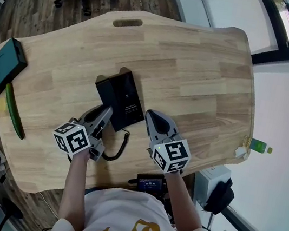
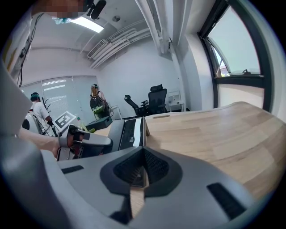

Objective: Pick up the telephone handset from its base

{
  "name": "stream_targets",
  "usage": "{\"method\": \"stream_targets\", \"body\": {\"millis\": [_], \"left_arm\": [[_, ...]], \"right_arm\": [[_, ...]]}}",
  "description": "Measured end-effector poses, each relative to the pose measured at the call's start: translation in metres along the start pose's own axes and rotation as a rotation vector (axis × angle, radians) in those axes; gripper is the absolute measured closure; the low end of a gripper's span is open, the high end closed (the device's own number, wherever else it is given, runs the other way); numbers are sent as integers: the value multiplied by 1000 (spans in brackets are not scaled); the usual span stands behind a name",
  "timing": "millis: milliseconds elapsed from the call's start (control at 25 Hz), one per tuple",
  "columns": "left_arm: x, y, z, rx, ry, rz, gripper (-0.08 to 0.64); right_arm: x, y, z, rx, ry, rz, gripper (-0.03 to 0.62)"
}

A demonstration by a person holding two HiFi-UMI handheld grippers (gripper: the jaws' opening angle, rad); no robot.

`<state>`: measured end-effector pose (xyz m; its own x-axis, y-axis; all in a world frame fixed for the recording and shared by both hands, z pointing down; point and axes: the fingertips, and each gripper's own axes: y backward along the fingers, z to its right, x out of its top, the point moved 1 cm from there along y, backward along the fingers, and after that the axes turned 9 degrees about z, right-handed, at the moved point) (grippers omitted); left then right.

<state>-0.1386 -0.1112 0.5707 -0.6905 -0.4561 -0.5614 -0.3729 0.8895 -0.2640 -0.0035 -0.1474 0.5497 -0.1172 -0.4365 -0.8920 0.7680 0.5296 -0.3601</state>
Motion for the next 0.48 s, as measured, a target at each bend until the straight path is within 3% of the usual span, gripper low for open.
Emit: {"method": "stream_targets", "body": {"millis": [200, 480], "left_arm": [[1, 1, 2, -11, 6, -5, 485], [4, 5, 2, -43, 76, 20, 488]], "right_arm": [[2, 1, -2, 4, 1, 2, 588], [5, 4, -1, 0, -4, 11, 588]]}}
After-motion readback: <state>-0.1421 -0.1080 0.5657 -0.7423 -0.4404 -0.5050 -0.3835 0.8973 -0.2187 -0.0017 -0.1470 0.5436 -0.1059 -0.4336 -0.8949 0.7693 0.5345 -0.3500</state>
